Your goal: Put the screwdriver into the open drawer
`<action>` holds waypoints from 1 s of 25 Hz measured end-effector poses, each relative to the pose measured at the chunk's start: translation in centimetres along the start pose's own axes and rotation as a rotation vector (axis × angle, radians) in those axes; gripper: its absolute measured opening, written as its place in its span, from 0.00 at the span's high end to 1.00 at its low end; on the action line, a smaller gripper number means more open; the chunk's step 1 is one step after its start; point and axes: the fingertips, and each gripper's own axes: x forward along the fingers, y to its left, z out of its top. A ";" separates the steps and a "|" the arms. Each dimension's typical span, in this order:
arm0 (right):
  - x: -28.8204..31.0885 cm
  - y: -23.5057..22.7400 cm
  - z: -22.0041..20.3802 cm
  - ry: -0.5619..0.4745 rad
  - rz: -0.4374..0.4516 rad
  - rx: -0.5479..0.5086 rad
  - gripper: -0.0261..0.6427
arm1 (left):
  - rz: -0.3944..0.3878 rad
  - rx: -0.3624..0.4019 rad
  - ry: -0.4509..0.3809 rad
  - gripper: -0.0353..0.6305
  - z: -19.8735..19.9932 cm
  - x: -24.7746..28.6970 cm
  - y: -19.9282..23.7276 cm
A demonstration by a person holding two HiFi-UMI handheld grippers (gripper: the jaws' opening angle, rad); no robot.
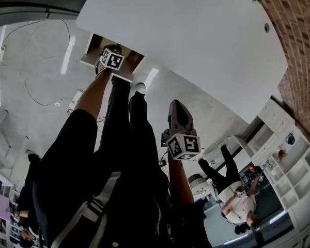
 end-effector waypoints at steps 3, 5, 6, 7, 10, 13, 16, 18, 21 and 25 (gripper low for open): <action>-0.1 -0.3 -1.0 0.015 -0.015 0.013 0.95 | 0.001 0.014 0.022 0.83 -0.3 1.3 0.0; 0.0 -0.6 -1.8 0.025 -0.024 0.031 0.95 | 0.004 0.001 0.032 0.83 -0.4 2.0 0.2; 0.1 -0.7 -2.1 0.028 -0.027 0.040 0.95 | 0.006 -0.005 0.036 0.83 -0.3 2.4 0.3; 0.1 -0.8 -2.4 0.029 -0.031 0.048 0.95 | 0.009 -0.009 0.044 0.83 -0.3 2.7 0.5; -0.1 -1.1 -3.1 0.036 -0.042 0.062 0.95 | 0.010 -0.032 0.087 0.83 -0.9 3.6 0.9; -0.4 -1.6 -3.4 0.038 -0.056 0.075 0.95 | 0.019 -0.056 0.118 0.83 -1.1 4.1 1.2; -0.7 -1.9 -3.9 0.037 -0.057 0.056 0.95 | 0.027 -0.070 0.144 0.83 -1.7 4.4 1.0; -0.7 -2.2 -3.9 0.029 -0.054 0.049 0.95 | 0.048 -0.063 0.140 0.83 -1.5 4.0 1.3; -0.8 -2.3 -3.2 0.025 -0.049 0.050 0.95 | 0.055 -0.042 0.127 0.82 -1.2 3.4 0.7; -0.8 -1.5 -2.5 0.006 -0.020 0.043 0.95 | 0.044 -0.018 0.106 0.82 -1.2 1.6 -0.2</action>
